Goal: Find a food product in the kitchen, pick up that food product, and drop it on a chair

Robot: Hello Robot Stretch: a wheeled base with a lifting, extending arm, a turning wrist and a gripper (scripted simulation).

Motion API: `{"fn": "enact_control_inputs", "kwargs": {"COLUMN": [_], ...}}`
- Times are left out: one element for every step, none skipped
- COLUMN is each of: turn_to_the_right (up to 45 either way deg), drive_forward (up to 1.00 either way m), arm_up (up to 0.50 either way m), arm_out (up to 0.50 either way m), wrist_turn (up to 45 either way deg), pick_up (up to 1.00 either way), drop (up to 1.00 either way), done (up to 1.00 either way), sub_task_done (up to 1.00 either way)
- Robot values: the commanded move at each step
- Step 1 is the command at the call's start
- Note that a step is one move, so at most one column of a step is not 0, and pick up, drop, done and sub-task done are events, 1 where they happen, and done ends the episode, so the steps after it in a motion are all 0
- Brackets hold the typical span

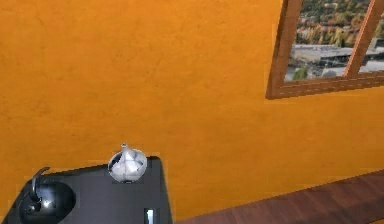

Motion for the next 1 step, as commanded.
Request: {"fn": "enact_control_inputs", "kwargs": {"turn_to_the_right": [0.0], "drive_forward": [0.00], "arm_up": [0.00], "arm_out": [0.00], "wrist_turn": [-45.0], "pick_up": [0.00], "drop": [0.00], "done": [0.00], "sub_task_done": [0.00]}}
